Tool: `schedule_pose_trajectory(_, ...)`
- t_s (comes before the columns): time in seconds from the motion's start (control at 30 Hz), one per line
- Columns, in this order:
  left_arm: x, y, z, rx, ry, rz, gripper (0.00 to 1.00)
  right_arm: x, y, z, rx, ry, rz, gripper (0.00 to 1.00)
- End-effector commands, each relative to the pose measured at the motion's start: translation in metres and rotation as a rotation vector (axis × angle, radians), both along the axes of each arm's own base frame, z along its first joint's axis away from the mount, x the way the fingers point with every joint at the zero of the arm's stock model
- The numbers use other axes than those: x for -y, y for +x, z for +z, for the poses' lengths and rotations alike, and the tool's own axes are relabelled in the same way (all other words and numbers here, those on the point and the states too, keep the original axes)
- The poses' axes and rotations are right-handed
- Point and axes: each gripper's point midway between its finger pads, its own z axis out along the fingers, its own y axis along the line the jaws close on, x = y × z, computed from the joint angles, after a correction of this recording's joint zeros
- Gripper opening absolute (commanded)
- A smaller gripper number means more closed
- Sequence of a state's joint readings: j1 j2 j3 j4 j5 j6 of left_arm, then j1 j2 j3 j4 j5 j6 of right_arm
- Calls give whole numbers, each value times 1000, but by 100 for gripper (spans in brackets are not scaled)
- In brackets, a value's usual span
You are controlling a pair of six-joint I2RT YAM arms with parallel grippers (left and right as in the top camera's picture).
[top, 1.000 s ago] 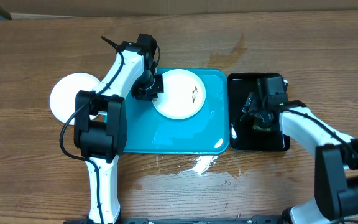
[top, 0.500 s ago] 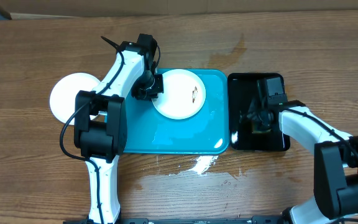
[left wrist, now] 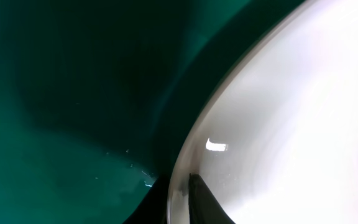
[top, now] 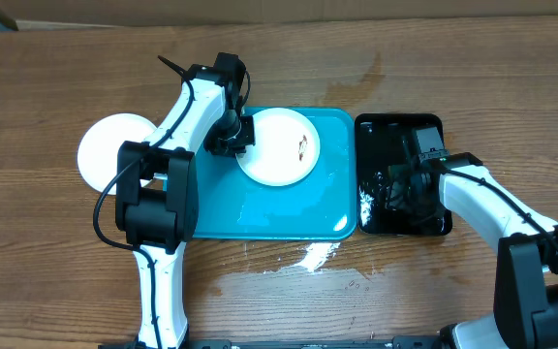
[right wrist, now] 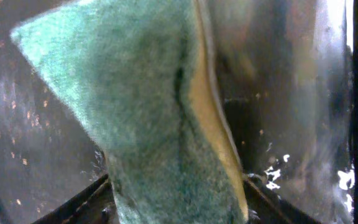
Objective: Clean dirty plates on tray and stack at the side
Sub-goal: 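Grasp the green sponge in the black tray with the right gripper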
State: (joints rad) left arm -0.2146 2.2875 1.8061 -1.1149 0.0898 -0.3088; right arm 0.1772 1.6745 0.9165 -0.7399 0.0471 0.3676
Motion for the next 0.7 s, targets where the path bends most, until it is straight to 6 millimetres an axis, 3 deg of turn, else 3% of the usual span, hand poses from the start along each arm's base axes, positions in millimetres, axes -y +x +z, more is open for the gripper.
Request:
schedule_pose_trajectory(0.0, -15, -2, -8, -11, 76, 3, 13, -9, 6, 12, 28, 51, 7, 40)
schedule_pose_trajectory(0.03, -16, -2, -8, -14, 84, 2, 15, -13, 4, 12, 18, 78, 11, 45)
schedule_pose_trajectory(0.1, -21, -5, -7, -22, 106, 3, 15, -19, 1, 13, 4, 111, 32, 63)
schedule_pose_trajectory(0.2, -25, -6, -7, -26, 125, 2, 15, -21, 7, 19, 16, 114, 50, 69)
schedule_pose_trajectory(0.33, -26, -7, -7, -29, 132, 2, 13, -20, 21, 30, 61, 92, 95, 71)
schedule_pose_trajectory(0.43, -26, -7, -7, -29, 132, 2, 13, -6, 34, 33, 114, 8, 79, 71)
schedule_pose_trajectory(0.67, -26, -7, -7, -29, 132, 2, 13, -2, 32, 30, 110, -15, 76, 71)
